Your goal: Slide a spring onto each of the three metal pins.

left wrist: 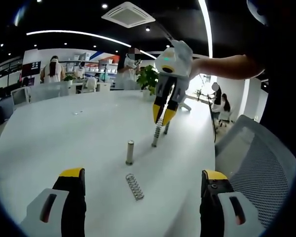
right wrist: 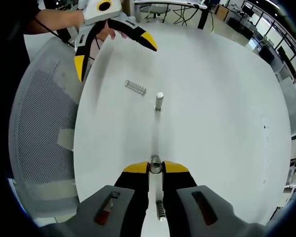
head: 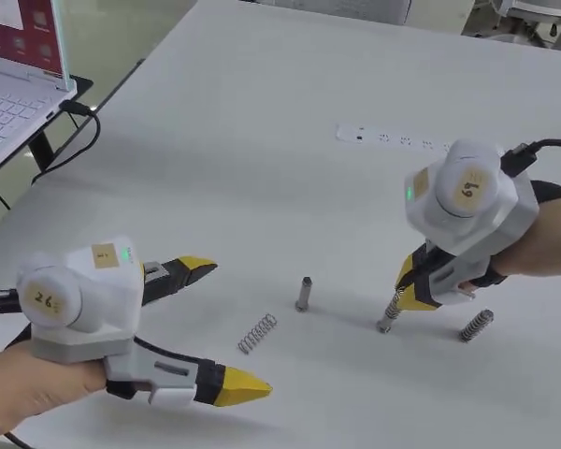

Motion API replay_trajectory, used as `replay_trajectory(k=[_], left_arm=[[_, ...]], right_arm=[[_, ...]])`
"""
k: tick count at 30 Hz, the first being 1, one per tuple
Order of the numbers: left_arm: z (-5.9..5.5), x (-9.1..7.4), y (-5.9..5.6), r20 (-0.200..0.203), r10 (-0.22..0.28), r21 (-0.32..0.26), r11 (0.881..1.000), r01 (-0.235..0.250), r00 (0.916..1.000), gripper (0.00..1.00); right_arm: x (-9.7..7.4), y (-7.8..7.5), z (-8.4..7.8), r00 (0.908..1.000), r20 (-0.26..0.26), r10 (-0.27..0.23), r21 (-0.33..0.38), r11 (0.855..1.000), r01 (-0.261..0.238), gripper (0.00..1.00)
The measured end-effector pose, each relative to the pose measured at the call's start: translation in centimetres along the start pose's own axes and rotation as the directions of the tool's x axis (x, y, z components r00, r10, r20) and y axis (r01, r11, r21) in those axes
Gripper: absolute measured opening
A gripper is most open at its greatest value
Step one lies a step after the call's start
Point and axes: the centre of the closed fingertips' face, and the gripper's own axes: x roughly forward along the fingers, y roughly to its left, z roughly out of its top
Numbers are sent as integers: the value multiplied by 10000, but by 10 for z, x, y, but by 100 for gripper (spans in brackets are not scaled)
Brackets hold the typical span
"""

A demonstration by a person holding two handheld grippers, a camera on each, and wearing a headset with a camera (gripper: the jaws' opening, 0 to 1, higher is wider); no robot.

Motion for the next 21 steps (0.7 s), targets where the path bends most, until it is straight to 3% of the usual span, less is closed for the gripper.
replay_trajectory(k=[21], left_arm=[[-6, 0, -1, -73, 21, -60, 10000, -22, 10000, 94]], right_arm=[[20, -5, -9, 9999, -124, -121, 122, 9999, 122, 7]])
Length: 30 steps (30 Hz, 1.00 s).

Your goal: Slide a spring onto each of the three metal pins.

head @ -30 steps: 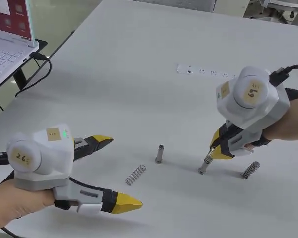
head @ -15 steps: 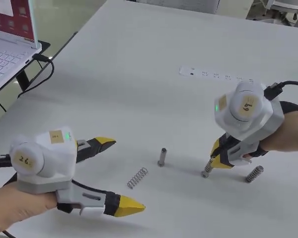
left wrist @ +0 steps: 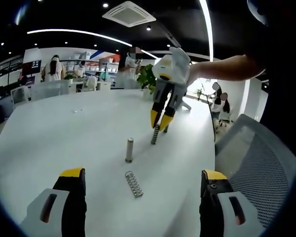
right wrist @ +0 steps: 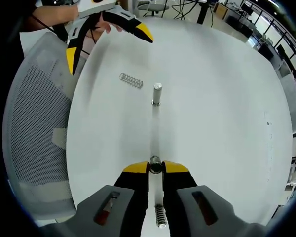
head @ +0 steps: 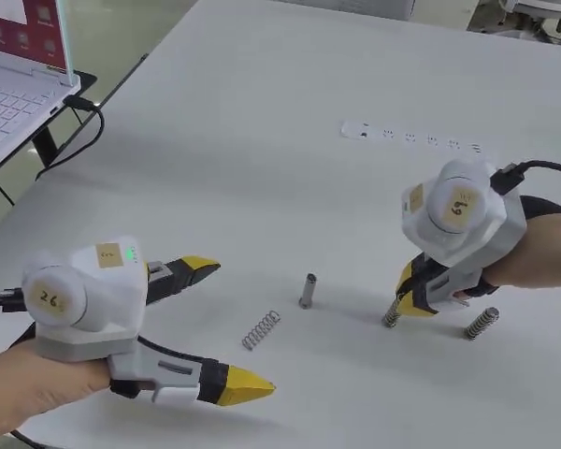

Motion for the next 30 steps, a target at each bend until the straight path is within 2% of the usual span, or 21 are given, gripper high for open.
replay_trajectory(k=[7, 10, 22, 26, 30], left_arm=[[-1, -1, 0, -20, 18, -38, 10000, -18, 10000, 94], [-1, -1, 0, 11, 27, -56, 10000, -27, 10000, 94], [-1, -1, 0, -64, 87, -6, 10000, -87, 9999, 94], [-1, -2, 0, -49, 95, -41, 9999, -95, 9999, 94], [-1, -3, 0, -69, 96, -72, 9999, -96, 9999, 94]], right_arm=[[6, -1, -3, 10000, -84, 45, 153, 9999, -44, 7], [5, -3, -1, 9999, 118, 38, 256, 9997, -41, 8], [7, 2, -1, 9997, 68, 247, -88, 9997, -246, 11], [6, -2, 2, 9994, 332, 87, 24, 10000, -88, 15], [2, -2, 6, 9981, 610, 63, 225, 9997, -77, 16]])
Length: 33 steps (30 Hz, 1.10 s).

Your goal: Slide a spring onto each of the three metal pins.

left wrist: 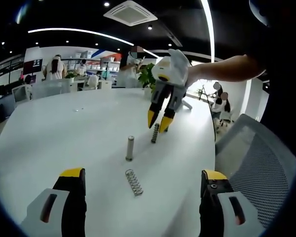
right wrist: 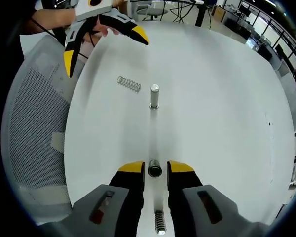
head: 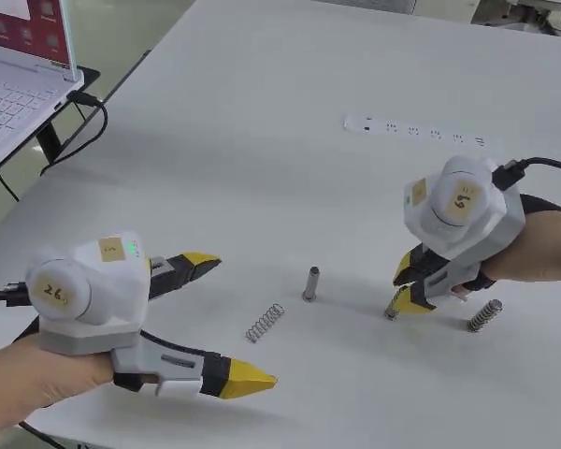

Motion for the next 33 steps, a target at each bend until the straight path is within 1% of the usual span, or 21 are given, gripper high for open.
replay_trajectory(k=[2, 3, 4, 6, 8, 10, 11, 14, 15, 16, 17, 18, 19, 20, 22, 24, 27, 28, 30, 31, 33], left_arm=[[1, 0, 0, 14, 13, -7, 10000, -13, 10000, 94], [1, 0, 0, 13, 22, 5, 10000, -22, 10000, 94], [2, 0, 0, 12, 23, 20, 10000, -23, 10000, 94], [3, -1, 0, 34, 23, 18, 10000, -23, 10000, 94], [4, -1, 1, 9, 28, 31, 10000, -28, 10000, 95], [5, -1, 0, 3, 31, 49, 10000, -31, 10000, 95], [5, -1, 0, 24, 28, 31, 10000, -28, 10000, 95], [7, -1, 0, 85, 32, -1, 10000, -32, 10000, 95], [8, -2, 0, 91, 31, -4, 10000, -31, 10000, 95], [8, -1, 1, 89, 58, 4, 10000, -58, 9999, 95], [8, -2, 1, 72, 47, 6, 10000, -47, 10000, 95], [9, -1, 1, 77, 54, 17, 10000, -55, 10000, 95], [10, -1, 0, 85, 43, 29, 10000, -43, 10000, 95], [10, -1, 0, 91, 28, 24, 10000, -28, 10000, 95], [11, -1, -1, 82, 29, 65, 10000, -29, 10000, 95], [12, -1, -2, 74, 21, 78, 10000, -22, 10000, 95], [11, -2, -1, 22, 23, 117, 9999, -23, 10000, 95], [12, -2, -1, 31, 26, 122, 9999, -27, 10000, 95], [13, -3, -2, 37, 17, 109, 9999, -18, 10000, 95], [13, -3, -2, 30, 29, 127, 9999, -30, 10000, 95], [13, -3, -2, 27, 27, 120, 9999, -28, 10000, 95]], right_arm=[[-2, -2, 3, 9993, 321, -172, 194, 9997, 166, 19], [-3, -5, 5, 9981, 511, -352, 398, 9987, 332, 22], [-5, -6, 7, 9961, 781, -421, 658, 9972, 370, 26], [-7, -5, 9, 9921, 1185, -402, 987, 9947, 285, 26], [-9, -4, 9, 9889, 1411, -456, 1150, 9929, 294, 27], [-12, -2, 11, 9835, 1730, -527, 1376, 9901, 289, 28], [-14, -2, 11, 9792, 1940, -586, 1554, 9874, 283, 28], [-18, 0, 11, 9689, 2370, -711, 1911, 9812, 253, 31], [-19, 1, 11, 9670, 2441, -736, 1993, 9796, 242, 32], [-22, 1, 13, 9565, 2778, -886, 2251, 9740, 248, 33], [-25, 0, 13, 9484, 2987, -1066, 2419, 9698, 328, 35], [-27, -2, 13, 9421, 3145, -1169, 2497, 9676, 367, 36], [-30, -2, 15, 9317, 3396, -1292, 2608, 9646, 387, 37], [-33, -1, 17, 9259, 3520, -1371, 2694, 9622, 401, 37], [-39, 0, 22, 9078, 3894, -1558, 2898, 9563, 398, 37], [-44, 4, 25, 8942, 4179, -1604, 3020, 9528, 297, 38], [-49, 10, 27, 8834, 4380, -1666, 2988, 9538, 317, 38], [-51, 11, 28, 8760, 4512, -1705, 3044, 9521, 285, 38], [-54, 16, 32, 8601, 4824, -1659, 3146, 9492, 66, 38], [-57, 17, 34, 8485, 4987, -1767, 3200, 9474, 93, 39], [-60, 19, 34, 8411, 5080, -1858, 3297, 9440, 94, 41]])
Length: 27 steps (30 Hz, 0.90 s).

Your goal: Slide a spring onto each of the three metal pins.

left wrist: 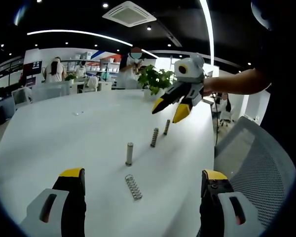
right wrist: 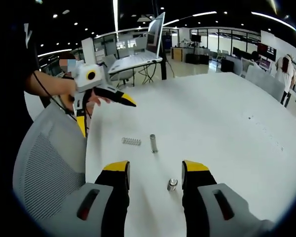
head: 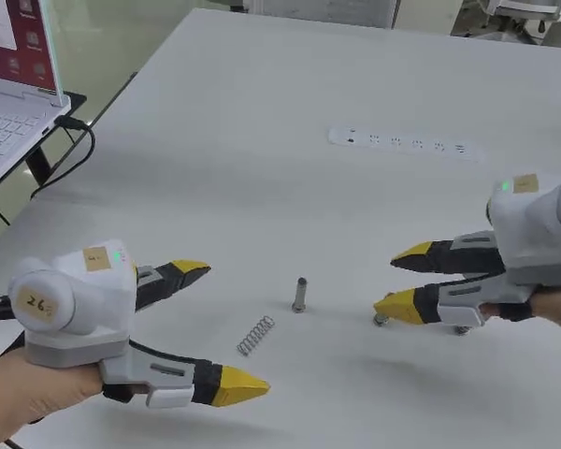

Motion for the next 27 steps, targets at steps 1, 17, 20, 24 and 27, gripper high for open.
replay_trajectory(k=[1, 17, 20, 24, 27], left_arm=[[0, 0, 0, -4, 2, -8, 10000, -2, 10000, 95], [2, -1, -2, -142, -13, 75, 10000, 14, 9999, 95], [4, 0, -3, -168, -24, 110, 9999, 25, 9999, 95], [4, 0, -3, -191, -34, 146, 9999, 37, 9998, 95], [3, -1, -3, -217, -38, 148, 9999, 41, 9998, 94]], right_arm=[[-1, 1, 0, 10000, 71, -14, -10, 10000, 14, 41], [-20, 15, -11, 9976, 632, -293, 405, 9988, 268, 42], [-23, 16, -15, 9974, 650, -314, 484, 9984, 283, 41], [-27, 19, -18, 9973, 644, -359, 465, 9984, 330, 40], [-29, 20, -19, 9969, 672, -405, 484, 9981, 372, 40]])
